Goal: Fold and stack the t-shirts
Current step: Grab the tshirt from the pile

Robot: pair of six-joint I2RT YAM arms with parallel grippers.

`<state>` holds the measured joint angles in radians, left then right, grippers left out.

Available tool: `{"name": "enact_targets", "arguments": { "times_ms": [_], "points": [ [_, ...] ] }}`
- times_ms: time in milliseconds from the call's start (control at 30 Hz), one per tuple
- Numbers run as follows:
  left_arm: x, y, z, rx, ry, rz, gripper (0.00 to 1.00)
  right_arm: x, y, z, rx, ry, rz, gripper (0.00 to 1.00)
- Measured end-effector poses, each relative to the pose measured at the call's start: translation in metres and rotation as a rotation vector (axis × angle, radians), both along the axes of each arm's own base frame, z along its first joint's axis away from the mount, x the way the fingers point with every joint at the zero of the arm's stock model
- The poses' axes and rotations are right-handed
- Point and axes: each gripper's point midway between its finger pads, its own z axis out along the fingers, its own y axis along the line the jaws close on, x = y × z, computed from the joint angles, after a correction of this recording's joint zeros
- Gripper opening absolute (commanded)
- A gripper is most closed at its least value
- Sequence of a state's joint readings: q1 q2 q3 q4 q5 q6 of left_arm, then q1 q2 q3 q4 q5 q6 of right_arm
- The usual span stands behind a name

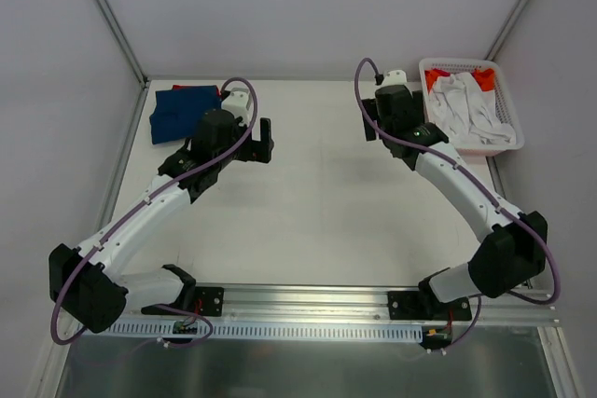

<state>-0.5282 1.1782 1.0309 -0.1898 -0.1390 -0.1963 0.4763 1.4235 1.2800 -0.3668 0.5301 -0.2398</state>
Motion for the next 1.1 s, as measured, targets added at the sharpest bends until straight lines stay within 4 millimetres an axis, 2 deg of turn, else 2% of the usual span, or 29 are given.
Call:
{"name": "enact_targets", "arguments": {
  "times_ms": [133, 467, 633, 767, 900, 1100],
  "points": [
    [0.003, -0.001, 0.001, 0.009, -0.004, -0.005, 0.99, 0.010, -0.004, 0.000, -0.045, 0.004, -0.030, 0.92],
    [0.004, -0.001, 0.003, 0.013, -0.011, -0.008, 0.99, 0.037, -0.015, 0.023, -0.093, -0.036, -0.097, 0.96],
    [0.004, -0.001, 0.003, 0.012, -0.013, -0.008, 0.99, 0.066, -0.042, 0.034, -0.069, -0.044, -0.158, 0.96],
    [0.004, -0.002, 0.004, 0.011, -0.014, -0.009, 0.99, 0.101, -0.068, 0.044, -0.040, -0.056, -0.209, 0.96],
    [0.004, -0.002, 0.004, 0.010, -0.014, -0.009, 0.99, 0.125, -0.094, 0.037, -0.030, -0.037, -0.253, 0.96],
    [0.004, -0.002, 0.004, 0.011, -0.015, -0.009, 0.99, 0.140, -0.120, 0.018, -0.012, 0.008, -0.295, 0.96]
  ]
}}
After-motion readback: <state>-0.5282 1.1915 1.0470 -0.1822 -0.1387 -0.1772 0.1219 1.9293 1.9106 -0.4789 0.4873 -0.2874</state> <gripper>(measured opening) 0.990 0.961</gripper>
